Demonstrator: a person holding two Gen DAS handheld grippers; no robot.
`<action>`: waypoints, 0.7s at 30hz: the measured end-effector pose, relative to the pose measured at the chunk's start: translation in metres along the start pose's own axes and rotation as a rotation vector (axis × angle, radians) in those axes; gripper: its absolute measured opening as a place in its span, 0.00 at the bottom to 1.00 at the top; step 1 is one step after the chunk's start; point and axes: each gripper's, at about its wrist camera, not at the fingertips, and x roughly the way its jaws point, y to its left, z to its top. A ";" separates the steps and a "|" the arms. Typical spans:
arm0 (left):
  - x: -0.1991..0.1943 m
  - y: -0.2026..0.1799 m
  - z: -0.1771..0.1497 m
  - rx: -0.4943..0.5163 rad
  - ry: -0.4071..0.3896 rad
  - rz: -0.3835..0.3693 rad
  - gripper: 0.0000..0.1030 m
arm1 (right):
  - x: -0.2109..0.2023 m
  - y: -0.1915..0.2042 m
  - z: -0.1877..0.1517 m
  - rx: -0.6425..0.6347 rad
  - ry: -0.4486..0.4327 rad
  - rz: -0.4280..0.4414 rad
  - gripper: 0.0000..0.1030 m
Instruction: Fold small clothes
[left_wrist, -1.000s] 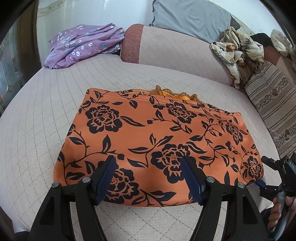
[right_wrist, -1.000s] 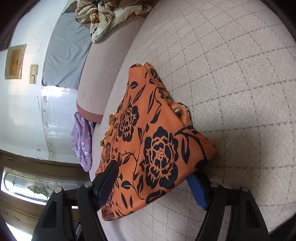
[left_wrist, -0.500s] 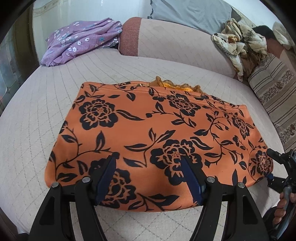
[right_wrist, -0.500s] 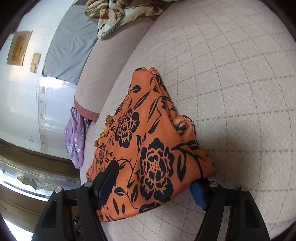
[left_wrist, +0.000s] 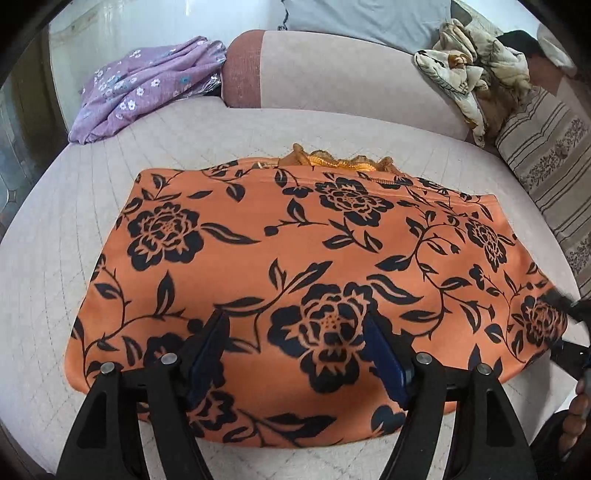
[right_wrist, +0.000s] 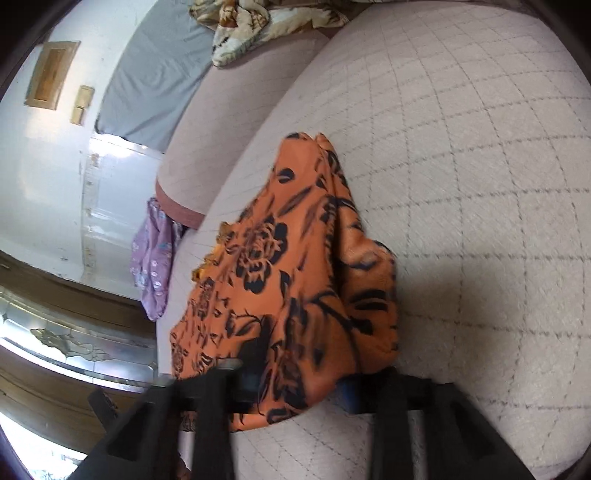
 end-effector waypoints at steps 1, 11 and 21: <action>0.006 -0.002 -0.001 0.013 0.022 0.005 0.74 | 0.001 -0.002 0.000 0.009 -0.006 0.012 0.72; 0.001 -0.004 0.007 0.029 0.001 0.025 0.77 | -0.002 -0.012 -0.011 -0.031 0.013 -0.146 0.07; 0.026 -0.010 0.000 0.081 0.026 0.050 0.80 | -0.063 -0.015 0.015 -0.033 -0.081 -0.156 0.40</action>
